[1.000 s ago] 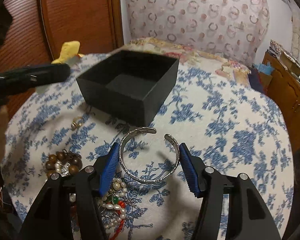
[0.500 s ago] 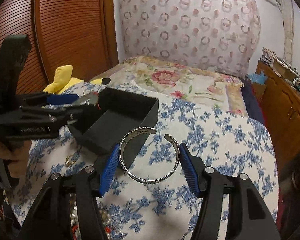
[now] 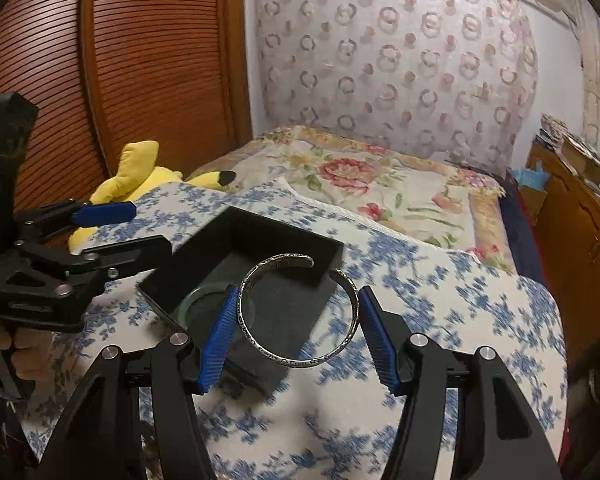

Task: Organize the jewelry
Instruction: 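Carry the jade bangle into the black box with the left tool while the right tool grasps the silver cuff, then lower the silver cuff into the black box and open the right tool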

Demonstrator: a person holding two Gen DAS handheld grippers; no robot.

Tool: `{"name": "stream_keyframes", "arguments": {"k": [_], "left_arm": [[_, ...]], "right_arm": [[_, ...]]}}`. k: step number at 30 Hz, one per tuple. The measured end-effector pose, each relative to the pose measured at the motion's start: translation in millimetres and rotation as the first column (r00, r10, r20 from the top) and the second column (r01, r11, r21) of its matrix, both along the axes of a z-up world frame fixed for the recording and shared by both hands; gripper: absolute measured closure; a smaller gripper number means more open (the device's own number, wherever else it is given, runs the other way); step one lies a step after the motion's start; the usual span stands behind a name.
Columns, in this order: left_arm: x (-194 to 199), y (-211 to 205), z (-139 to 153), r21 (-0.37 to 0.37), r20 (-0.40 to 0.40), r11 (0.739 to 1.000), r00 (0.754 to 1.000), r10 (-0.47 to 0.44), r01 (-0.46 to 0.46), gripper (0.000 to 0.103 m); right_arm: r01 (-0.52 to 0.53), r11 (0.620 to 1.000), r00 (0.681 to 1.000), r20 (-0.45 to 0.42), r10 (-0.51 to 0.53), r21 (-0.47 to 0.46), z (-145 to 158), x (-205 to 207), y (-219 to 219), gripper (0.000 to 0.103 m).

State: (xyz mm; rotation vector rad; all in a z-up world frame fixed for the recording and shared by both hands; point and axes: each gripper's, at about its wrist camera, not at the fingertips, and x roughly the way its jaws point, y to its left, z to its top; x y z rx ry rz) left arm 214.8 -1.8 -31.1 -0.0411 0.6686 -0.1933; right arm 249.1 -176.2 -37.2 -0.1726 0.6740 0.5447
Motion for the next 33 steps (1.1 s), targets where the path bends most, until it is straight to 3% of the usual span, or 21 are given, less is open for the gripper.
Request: {"name": "stream_keyframes", "arguments": {"k": [9,20,28,33], "left_arm": [[-33.3,19.7,-1.2,0.057,0.059,0.998,0.998,0.033,-0.036,0.009],[-55.0,37.8,-20.5,0.052,0.015,0.998,0.999,0.039,-0.040,0.009],[-69.7,34.3,-31.6,0.044,-0.027,0.999,0.999,0.020,-0.019,0.009],[-90.4,25.8,-37.4,0.026,-0.041,1.000,0.999,-0.017,0.018,0.009]], "right_arm": [[-0.046,0.996,0.999,-0.020,0.044,-0.073,-19.4,11.2,33.8,0.040],[-0.052,0.994,0.998,-0.030,0.049,-0.100,-26.6,13.8,42.5,0.040],[-0.045,0.997,0.999,-0.014,0.045,-0.066,-17.2,2.3,30.4,0.039],[-0.039,0.999,0.999,0.006,0.039,-0.018,-5.2,-32.7,4.5,0.039]]}}
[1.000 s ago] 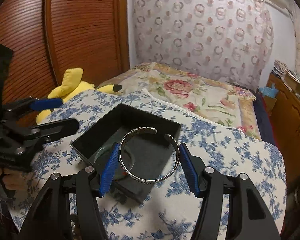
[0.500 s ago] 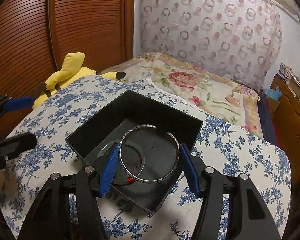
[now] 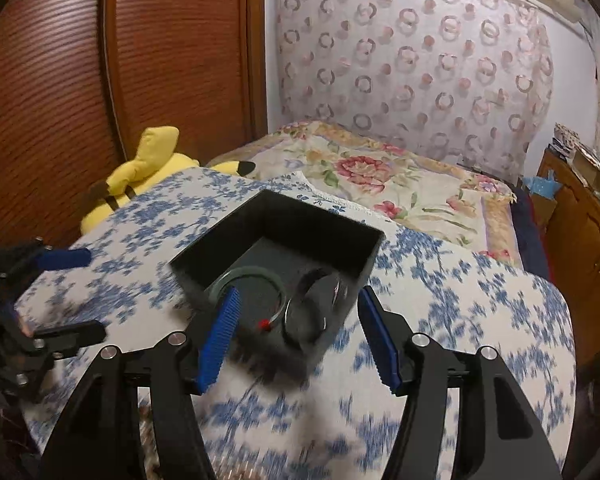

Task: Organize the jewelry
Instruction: 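Lower the silver cuff into the black box and open the right tool, then reach the left tool to the pearl necklace and close on it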

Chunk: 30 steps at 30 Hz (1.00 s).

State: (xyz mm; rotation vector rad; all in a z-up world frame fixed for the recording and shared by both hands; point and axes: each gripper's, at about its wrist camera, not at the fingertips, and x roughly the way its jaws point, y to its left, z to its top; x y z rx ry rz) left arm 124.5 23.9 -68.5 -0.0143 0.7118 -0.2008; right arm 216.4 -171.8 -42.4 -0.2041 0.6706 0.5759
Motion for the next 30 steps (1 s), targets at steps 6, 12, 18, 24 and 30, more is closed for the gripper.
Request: {"name": "stream_keyframes", "arguments": {"k": [6,12,18,24,30], "left_arm": [[-30.8,-15.6,-7.8,-0.019,-0.013,0.999,0.999,-0.046,0.046,0.009],[-51.3,-26.1,-10.2,-0.036,-0.025,0.994,0.995,-0.100,0.099,0.012],[-71.7,-37.0,-17.9,-0.052,-0.061,0.986,0.985,-0.161,0.158,0.028],[-81.0,-49.3,-32.3,-0.050,-0.108,0.979,0.973,-0.202,0.198,0.043],[-80.9,-63.8,-37.2,-0.031,-0.122,0.971,0.963,-0.240,0.238,0.060]], "right_arm": [[0.010,1.000,1.000,-0.010,-0.010,0.002,-6.8,-51.2,-34.1,0.039],[0.028,1.000,0.998,-0.064,-0.029,-0.006,-29.8,-85.6,-60.8,0.041],[0.054,0.998,0.994,-0.098,-0.055,-0.014,-52.3,-109.3,-73.9,0.041],[0.066,0.997,0.993,-0.099,-0.068,-0.031,-62.4,-113.8,-74.0,0.041],[0.075,0.997,0.992,-0.101,-0.076,-0.019,-62.7,-110.1,-74.2,0.041]]}}
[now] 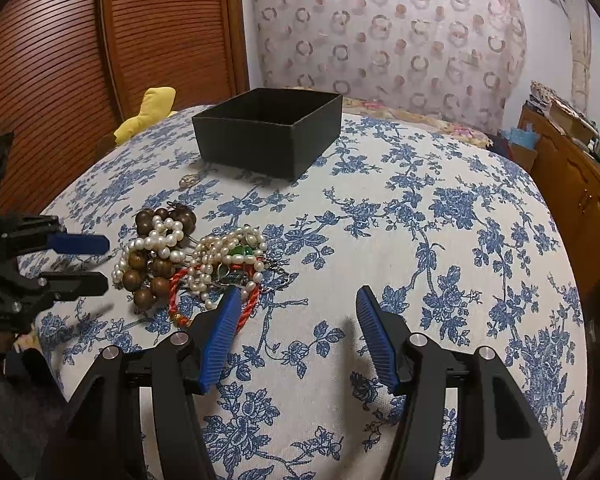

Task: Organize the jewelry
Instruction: 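Reach the left tool to the pearl necklace and close on it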

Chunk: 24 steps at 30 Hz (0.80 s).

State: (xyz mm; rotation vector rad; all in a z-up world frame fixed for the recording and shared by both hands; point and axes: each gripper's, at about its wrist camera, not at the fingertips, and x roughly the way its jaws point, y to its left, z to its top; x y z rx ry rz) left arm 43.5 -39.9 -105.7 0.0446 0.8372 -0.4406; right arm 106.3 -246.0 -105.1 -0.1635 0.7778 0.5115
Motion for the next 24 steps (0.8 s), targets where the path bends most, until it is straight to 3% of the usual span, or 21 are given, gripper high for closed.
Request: {"name": "stream_keyframes", "arguments": {"k": [10,16,18,24], "left_arm": [[6.4,-18.2,-5.9,0.146,0.037,0.989,0.999,-0.001,-0.004,0.080],[2.6,-7.8,-6.1,0.136,0.044,0.991,0.999,0.000,-0.006,0.084],[2.8,-4.4,-5.8,0.140,0.047,0.990,0.999,0.010,-0.016,0.096],[5.5,8.9,-5.5,0.103,0.032,0.994,0.999,0.028,-0.031,0.096]], "right_arm": [[-0.006,1.000,1.000,-0.005,0.006,0.010,-1.2,-0.4,-1.3,0.041],[-0.006,1.000,1.000,-0.007,0.006,0.018,-1.7,-0.7,-1.9,0.041],[-0.005,1.000,1.000,-0.005,0.005,0.018,-1.6,-1.0,-1.9,0.041],[-0.005,1.000,1.000,-0.006,0.005,0.019,-1.5,-0.8,-1.6,0.041]]}}
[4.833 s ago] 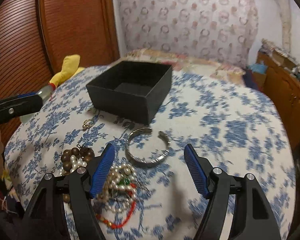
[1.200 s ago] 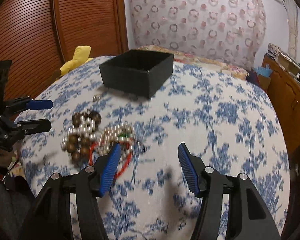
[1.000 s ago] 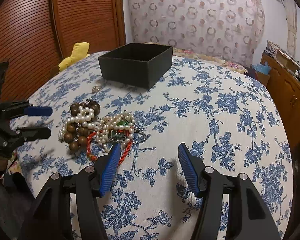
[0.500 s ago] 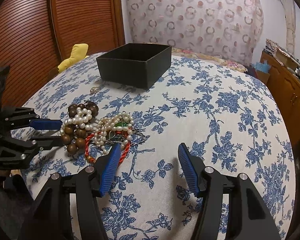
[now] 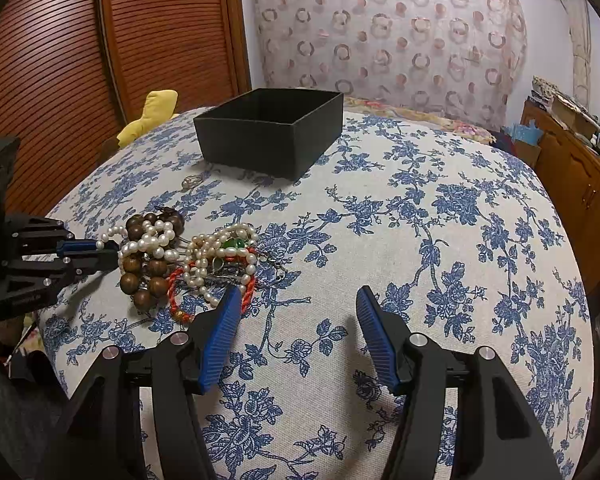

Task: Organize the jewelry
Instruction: 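Reach the left tool to the pearl necklace and close on it, then lift the pearl necklace with the left tool while the right tool grasps the brown bead bracelet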

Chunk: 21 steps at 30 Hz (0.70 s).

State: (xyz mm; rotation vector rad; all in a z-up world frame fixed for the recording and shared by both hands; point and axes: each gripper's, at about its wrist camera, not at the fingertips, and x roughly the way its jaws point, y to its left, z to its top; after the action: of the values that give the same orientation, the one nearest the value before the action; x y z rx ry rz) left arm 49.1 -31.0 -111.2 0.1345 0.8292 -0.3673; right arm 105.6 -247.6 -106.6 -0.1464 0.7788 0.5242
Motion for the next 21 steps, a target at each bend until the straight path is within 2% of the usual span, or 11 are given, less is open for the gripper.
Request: {"name": "stream_keyframes", "arguments": {"k": [3,7,10,21], "left_arm": [[0.9,0.5,1.5,-0.009,0.010,1.000,1.000,0.003,-0.003,0.096],[4.9,6.6,20.8,-0.118,0.040,0.993,0.999,-0.005,0.009,0.096],[14.2,4.5,42.9,-0.146,0.074,0.989,0.997,-0.016,0.027,0.097],[36.6,-25.0,117.0,-0.148,0.215,0.982,0.973,-0.083,0.116,0.097]], "right_arm": [[0.001,1.000,1.000,0.002,0.000,-0.002,-0.1,0.1,-0.1,0.041],[0.003,1.000,1.000,0.003,-0.002,-0.004,0.1,-0.3,0.1,0.041],[0.004,1.000,1.000,0.007,-0.003,-0.008,0.5,-0.5,0.1,0.041],[0.012,1.000,1.000,0.013,-0.012,-0.002,3.3,-0.9,-1.6,0.041]]}}
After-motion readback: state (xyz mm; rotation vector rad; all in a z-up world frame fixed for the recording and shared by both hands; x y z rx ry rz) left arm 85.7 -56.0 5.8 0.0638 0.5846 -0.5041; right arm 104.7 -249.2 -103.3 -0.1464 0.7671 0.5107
